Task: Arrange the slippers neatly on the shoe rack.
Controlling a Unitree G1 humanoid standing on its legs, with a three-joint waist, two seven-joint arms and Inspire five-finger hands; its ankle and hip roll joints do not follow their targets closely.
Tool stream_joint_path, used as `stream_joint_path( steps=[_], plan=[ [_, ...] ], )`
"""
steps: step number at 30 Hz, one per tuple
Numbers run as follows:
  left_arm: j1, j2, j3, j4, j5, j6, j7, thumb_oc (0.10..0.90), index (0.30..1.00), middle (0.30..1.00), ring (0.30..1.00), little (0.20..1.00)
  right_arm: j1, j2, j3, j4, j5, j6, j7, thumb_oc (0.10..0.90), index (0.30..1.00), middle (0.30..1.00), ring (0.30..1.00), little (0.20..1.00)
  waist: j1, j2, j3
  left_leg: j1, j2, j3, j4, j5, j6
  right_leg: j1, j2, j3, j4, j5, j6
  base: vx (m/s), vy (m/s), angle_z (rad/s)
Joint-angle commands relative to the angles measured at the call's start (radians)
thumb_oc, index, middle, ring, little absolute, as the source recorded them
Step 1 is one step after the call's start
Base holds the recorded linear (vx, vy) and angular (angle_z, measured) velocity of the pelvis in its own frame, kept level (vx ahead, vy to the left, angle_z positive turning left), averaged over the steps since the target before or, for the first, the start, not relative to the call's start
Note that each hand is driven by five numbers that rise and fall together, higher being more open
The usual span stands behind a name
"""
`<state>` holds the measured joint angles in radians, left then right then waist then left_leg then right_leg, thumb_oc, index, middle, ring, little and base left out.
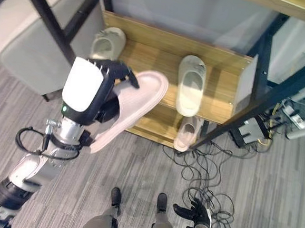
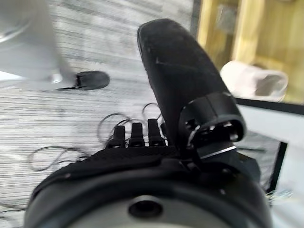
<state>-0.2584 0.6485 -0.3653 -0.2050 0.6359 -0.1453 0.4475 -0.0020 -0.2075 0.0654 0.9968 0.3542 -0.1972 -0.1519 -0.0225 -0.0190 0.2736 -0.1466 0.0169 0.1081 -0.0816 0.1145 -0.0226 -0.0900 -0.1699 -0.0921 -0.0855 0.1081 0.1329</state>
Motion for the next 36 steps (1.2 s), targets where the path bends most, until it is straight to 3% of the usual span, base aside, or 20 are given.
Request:
stream_joint_path(
  steps=[1, 4, 5, 7, 9, 10, 11, 12, 13, 15, 16, 17, 18, 19, 21, 25, 30, 36],
  plan=[
    [-0.072, -0.06, -0.01, -0.008, -0.044, -0.092, -0.019, 0.4, 0.3, 0.3, 0.3, 0.3, 0.032, -0.025, 0.03, 0.046, -0.018, 0.004, 0.017, 0.8, 0.9, 0.9, 0.9, 0.9, 0.004, 0.052, -0.095, 0.1, 0.012, -0.03, 0.094, -0.188, 0.007, 0.066, -0.013, -0.037, 0.141, -0.139, 0.055, -0.05, -0.044, 0.06],
    [-0.013, -0.061, -0.039, -0.004, -0.083, -0.123, -0.072, 0.4, 0.3, 0.3, 0.3, 0.3, 0.011, -0.027, 0.043, 0.035, -0.029, -0.005, -0.008, 0.8, 0.9, 0.9, 0.9, 0.9, 0.022, 0.041, -0.108, 0.115, 0.02, -0.036, 0.122, -0.202, 0.008, 0.098, -0.011, -0.048, 0.149, -0.17, 0.046, -0.03, -0.078, 0.04],
    [0.081, -0.054, -0.035, 0.022, -0.091, -0.145, -0.06, 0.4, 0.3, 0.3, 0.3, 0.3, 0.044, -0.178, 0.142, -0.288, -0.353, -0.047, -0.122, 0.8, 0.9, 0.9, 0.9, 0.9, 0.021, 0.036, -0.094, 0.148, 0.031, -0.009, 0.139, -0.217, 0.012, 0.089, -0.02, -0.056, 0.214, -0.171, 0.053, -0.07, -0.088, 0.01],
    [0.083, -0.054, -0.074, 0.039, -0.064, -0.118, -0.07, 0.4, 0.3, 0.3, 0.3, 0.3, 0.029, -0.21, 0.16, -0.506, -0.435, -0.05, -0.13, 0.8, 0.9, 0.9, 0.9, 0.9, 0.015, 0.042, -0.081, 0.192, 0.065, 0.048, 0.144, -0.227, 0.012, 0.034, -0.043, -0.112, 0.357, -0.133, 0.066, -0.06, -0.111, -0.31],
    [0.049, -0.059, -0.133, 0.067, -0.037, -0.112, -0.078, 0.4, 0.3, 0.3, 0.3, 0.3, 0.025, -0.21, 0.161, -0.591, -0.474, -0.054, -0.15, 0.8, 0.9, 0.9, 0.9, 0.9, -0.001, 0.046, -0.081, 0.206, 0.089, 0.068, 0.149, -0.232, 0.007, -0.006, -0.058, -0.15, 0.405, -0.124, 0.086, -0.06, -0.196, -0.9],
    [0.026, -0.05, -0.109, 0.053, -0.029, -0.104, -0.097, 0.4, 0.3, 0.3, 0.3, 0.3, 0.126, -0.145, 0.152, -0.577, -0.359, 0.006, -0.018, 0.8, 0.9, 0.9, 0.9, 0.9, -0.02, 0.034, -0.086, 0.204, 0.099, 0.072, 0.152, -0.232, -0.002, 0.01, -0.042, -0.137, 0.354, -0.167, 0.067, -0.03, -0.39, -1.04],
    [0.005, -0.077, -0.139, 0.151, -0.042, -0.104, -0.105, 0.4, 0.3, 0.3, 0.3, 0.3, 0.29, -0.097, 0.062, -0.386, -0.205, -0.026, -0.021, 0.8, 0.9, 0.9, 0.9, 0.9, -0.055, 0.022, -0.095, 0.187, 0.119, 0.075, 0.207, -0.23, -0.013, 0.045, 0.011, -0.074, 0.293, -0.217, 0.027, -0.01, -0.419, -0.68],
    [-0.014, -0.098, -0.155, 0.178, -0.053, -0.101, -0.103, 0.4, 0.3, 0.3, 0.3, 0.3, 0.231, -0.094, 0.031, -0.139, -0.147, -0.023, -0.037, 0.8, 0.9, 0.9, 0.9, 0.9, -0.05, 0.026, -0.098, 0.152, 0.144, 0.08, 0.28, -0.194, -0.024, 0.051, 0.024, -0.07, 0.276, -0.218, 0.005, -0.02, -0.324, -0.16],
    [-0.021, -0.099, -0.155, 0.181, -0.053, -0.101, -0.102, 0.4, 0.3, 0.3, 0.3, 0.3, 0.218, -0.094, 0.03, -0.123, -0.144, -0.033, -0.034, 0.8, 0.9, 0.9, 0.9, 0.9, -0.05, 0.028, -0.096, 0.143, 0.147, 0.078, 0.285, -0.191, -0.025, 0.047, 0.027, -0.072, 0.272, -0.212, 0.002, -0.03, -0.234, 0.24],
    [0.016, -0.079, -0.146, 0.126, -0.1, -0.126, -0.142, 0.4, 0.3, 0.3, 0.3, 0.3, 0.173, -0.114, 0.022, -0.208, -0.115, -0.025, -0.059, 0.8, 0.9, 0.9, 0.9, 0.9, -0.045, 0.03, -0.073, 0.046, 0.194, 0.058, 0.415, -0.105, -0.044, 0.082, 0.057, -0.077, 0.235, -0.234, -0.04, -0.07, -0.226, 0.28],
    [0.017, -0.078, -0.147, 0.126, -0.099, -0.128, -0.14, 0.4, 0.3, 0.3, 0.3, 0.3, 0.178, -0.115, 0.022, -0.215, -0.111, -0.021, -0.058, 0.8, 0.9, 0.9, 0.9, 0.9, -0.048, 0.032, -0.074, 0.038, 0.198, 0.052, 0.426, -0.107, -0.048, 0.082, 0.061, -0.081, 0.234, -0.234, -0.043, -0.07, -0.21, 0.11],
    [-0.012, -0.114, -0.161, 0.161, -0.112, -0.11, -0.129, 0.4, 0.3, 0.3, 0.3, 0.3, 0.147, -0.101, 0.015, -0.119, -0.051, -0.018, -0.04, 0.8, 0.9, 0.9, 0.9, 0.9, -0.048, 0.035, -0.052, -0.012, 0.183, 0.002, 0.472, -0.091, -0.048, 0.087, 0.075, -0.083, 0.239, -0.254, -0.063, -0.03, -0.116, 0.09],
    [-0.013, -0.114, -0.161, 0.162, -0.112, -0.11, -0.128, 0.4, 0.3, 0.3, 0.3, 0.3, 0.146, -0.101, 0.015, -0.118, -0.051, -0.019, -0.04, 0.8, 0.9, 0.9, 0.9, 0.9, -0.049, 0.035, -0.053, -0.014, 0.182, 0.001, 0.472, -0.09, -0.048, 0.086, 0.074, -0.084, 0.239, -0.253, -0.063, 0.06, -0.125, 0.0],
    [-0.027, -0.131, -0.179, 0.183, -0.109, -0.095, -0.126, 0.4, 0.3, 0.3, 0.3, 0.3, 0.102, -0.103, 0.018, -0.074, -0.029, -0.01, -0.063, 0.8, 0.9, 0.9, 0.9, 0.9, -0.03, 0.037, -0.043, -0.058, 0.111, -0.062, 0.428, -0.147, -0.039, 0.097, 0.076, -0.068, 0.238, -0.269, -0.057, 0.1, -0.017, -0.23],
    [-0.034, -0.14, -0.181, 0.196, -0.102, -0.095, -0.125, 0.4, 0.3, 0.3, 0.3, 0.3, 0.081, -0.098, 0.006, -0.058, 0.007, -0.016, -0.061, 0.8, 0.9, 0.9, 0.9, 0.9, -0.019, 0.035, -0.035, -0.102, 0.084, -0.094, 0.391, -0.129, -0.05, 0.103, 0.078, -0.054, 0.235, -0.262, -0.053, 0.12, 0.007, -0.45],
    [-0.057, -0.148, -0.21, 0.261, -0.084, -0.087, -0.121, 0.4, 0.3, 0.3, 0.3, 0.3, 0.056, -0.086, 0.031, -0.068, -0.001, -0.012, -0.059, 0.8, 0.9, 0.9, 0.9, 0.9, -0.017, 0.048, -0.039, -0.047, 0.043, -0.158, 0.283, -0.141, -0.044, 0.091, 0.084, -0.016, 0.249, -0.268, -0.043, 0.13, 0.127, -0.45],
    [-0.112, -0.15, -0.24, 0.309, -0.063, -0.071, -0.107, 0.4, 0.3, 0.3, 0.3, 0.3, 0.067, -0.07, 0.052, -0.155, 0.014, -0.022, -0.045, 0.8, 0.9, 0.9, 0.9, 0.9, -0.044, 0.04, -0.016, -0.034, 0.016, -0.146, 0.252, -0.153, -0.02, 0.036, 0.065, 0.021, 0.271, -0.25, -0.026, 0.01, 0.147, -0.26],
    [-0.173, -0.166, -0.263, 0.363, -0.052, -0.061, -0.072, 0.4, 0.3, 0.3, 0.3, 0.3, -0.017, -0.059, 0.055, -0.083, 0.036, -0.027, -0.063, 0.8, 0.9, 0.9, 0.9, 0.9, -0.034, 0.031, 0.03, -0.084, 0.005, -0.122, 0.288, -0.176, 0.002, -0.025, 0.051, 0.056, 0.278, -0.224, -0.008, -0.05, 0.132, -0.18]
  ],
)
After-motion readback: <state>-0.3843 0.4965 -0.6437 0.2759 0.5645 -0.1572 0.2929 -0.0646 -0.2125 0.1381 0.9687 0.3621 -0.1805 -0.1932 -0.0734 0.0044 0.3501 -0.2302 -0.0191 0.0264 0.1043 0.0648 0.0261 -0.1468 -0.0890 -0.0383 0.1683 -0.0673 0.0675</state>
